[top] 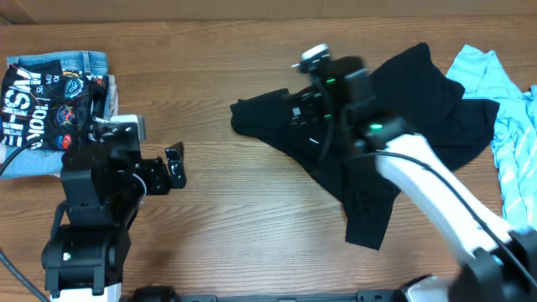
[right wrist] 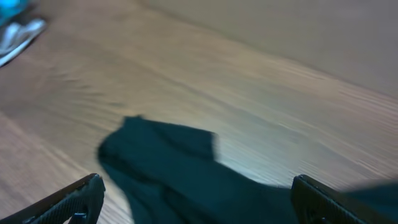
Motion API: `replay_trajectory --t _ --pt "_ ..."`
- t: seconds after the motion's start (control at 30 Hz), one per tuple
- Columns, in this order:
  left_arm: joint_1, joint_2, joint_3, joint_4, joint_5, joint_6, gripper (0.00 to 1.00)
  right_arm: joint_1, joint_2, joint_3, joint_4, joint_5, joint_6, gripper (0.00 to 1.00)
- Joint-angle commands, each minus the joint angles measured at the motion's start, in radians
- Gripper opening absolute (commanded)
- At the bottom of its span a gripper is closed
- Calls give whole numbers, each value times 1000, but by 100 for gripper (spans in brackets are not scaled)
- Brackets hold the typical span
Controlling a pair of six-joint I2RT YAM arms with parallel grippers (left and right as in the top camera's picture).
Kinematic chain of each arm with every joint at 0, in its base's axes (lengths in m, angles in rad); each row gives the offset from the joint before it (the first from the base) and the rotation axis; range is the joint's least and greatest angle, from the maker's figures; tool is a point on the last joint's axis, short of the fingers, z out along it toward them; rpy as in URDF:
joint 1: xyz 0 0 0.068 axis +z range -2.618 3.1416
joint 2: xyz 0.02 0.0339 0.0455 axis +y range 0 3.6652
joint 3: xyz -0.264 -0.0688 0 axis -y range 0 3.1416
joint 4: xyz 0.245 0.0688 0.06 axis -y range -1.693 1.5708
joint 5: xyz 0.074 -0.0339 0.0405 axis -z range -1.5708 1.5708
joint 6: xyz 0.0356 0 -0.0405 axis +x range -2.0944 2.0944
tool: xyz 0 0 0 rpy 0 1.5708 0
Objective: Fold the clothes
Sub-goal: 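Grasp the black t-shirt with the right gripper and drag it leftward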
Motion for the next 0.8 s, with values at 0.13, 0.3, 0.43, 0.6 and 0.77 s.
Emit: replay_trajectory --t 0.13,0.3,0.43,0.6,0.77 --pt "-12 164 27 32 212 -110 100 -194 -203 33 -166 3 38 100" --pt "-40 354 27 53 345 -187 100 -296 -249 33 -291 1 37 100" --pt "-72 523 27 120 380 -294 100 -343 -250 33 -344 1 38 100" --pt "-126 721 27 255 391 -413 96 -356 -250 33 -355 1 37 100" --pt "-158 884 27 422 391 -519 90 -356 -250 33 -362 1 38 100"
